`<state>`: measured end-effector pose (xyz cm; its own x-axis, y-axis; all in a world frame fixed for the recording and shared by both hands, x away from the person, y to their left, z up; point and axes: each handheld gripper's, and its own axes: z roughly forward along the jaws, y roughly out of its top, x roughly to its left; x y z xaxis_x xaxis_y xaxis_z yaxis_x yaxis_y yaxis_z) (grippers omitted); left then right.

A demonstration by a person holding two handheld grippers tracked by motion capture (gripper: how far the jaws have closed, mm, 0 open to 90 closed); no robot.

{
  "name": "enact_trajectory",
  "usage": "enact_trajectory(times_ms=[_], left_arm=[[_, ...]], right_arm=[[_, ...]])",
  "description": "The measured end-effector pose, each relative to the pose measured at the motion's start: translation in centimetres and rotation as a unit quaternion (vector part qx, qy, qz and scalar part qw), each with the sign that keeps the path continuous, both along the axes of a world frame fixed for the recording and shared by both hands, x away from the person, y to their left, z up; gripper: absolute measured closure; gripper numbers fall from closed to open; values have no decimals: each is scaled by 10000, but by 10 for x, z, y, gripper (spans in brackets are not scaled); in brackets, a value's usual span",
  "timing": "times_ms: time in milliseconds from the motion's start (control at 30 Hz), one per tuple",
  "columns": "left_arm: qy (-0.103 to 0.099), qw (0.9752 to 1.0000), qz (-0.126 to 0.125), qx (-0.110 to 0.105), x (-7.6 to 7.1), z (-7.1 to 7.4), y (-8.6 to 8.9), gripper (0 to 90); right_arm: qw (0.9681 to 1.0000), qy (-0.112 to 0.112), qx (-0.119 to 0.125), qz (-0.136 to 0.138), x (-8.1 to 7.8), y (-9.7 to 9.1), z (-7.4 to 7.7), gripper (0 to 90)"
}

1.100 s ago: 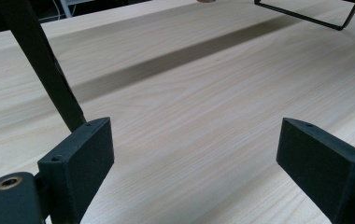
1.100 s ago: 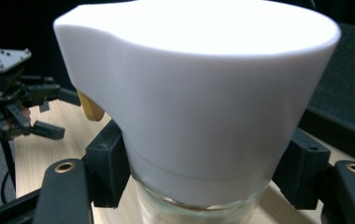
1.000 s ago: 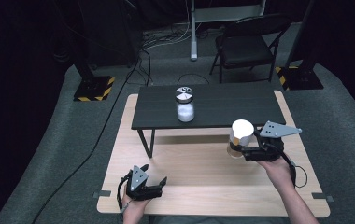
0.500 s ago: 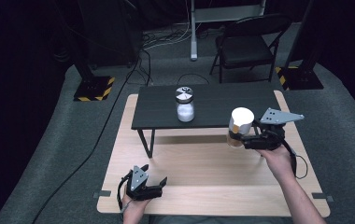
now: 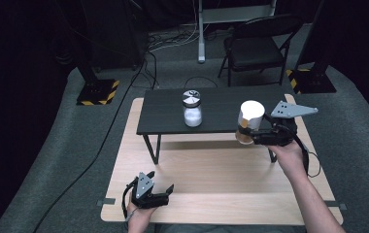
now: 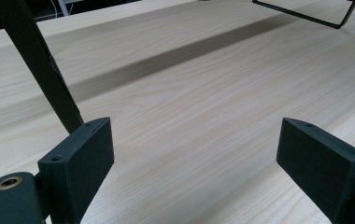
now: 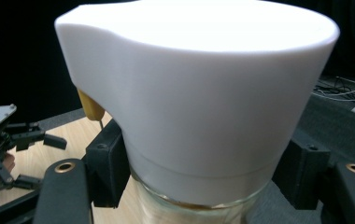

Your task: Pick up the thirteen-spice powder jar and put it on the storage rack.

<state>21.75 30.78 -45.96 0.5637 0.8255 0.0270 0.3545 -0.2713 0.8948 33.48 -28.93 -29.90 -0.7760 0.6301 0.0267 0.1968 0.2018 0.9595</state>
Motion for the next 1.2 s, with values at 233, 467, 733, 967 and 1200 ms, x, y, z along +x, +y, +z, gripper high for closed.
enact_trajectory(times_ms=[233,467,733,967,1200], left_arm=[[6,10000,-20,8,1,0,0,105],[10,10000,-23,2,1,0,0,105],[13,10000,-30,-7,1,0,0,106],[17,10000,-42,-6,1,0,1,105],[32,10000,-37,-2,1,0,0,105]], right_arm=[[9998,-40,-21,-173,10,5,9,292],[9992,-2,-75,-381,18,13,10,292],[9969,68,-93,-779,27,28,12,292],[9945,112,-97,-1034,27,38,10,290],[9939,49,-130,-1095,23,42,7,255]])
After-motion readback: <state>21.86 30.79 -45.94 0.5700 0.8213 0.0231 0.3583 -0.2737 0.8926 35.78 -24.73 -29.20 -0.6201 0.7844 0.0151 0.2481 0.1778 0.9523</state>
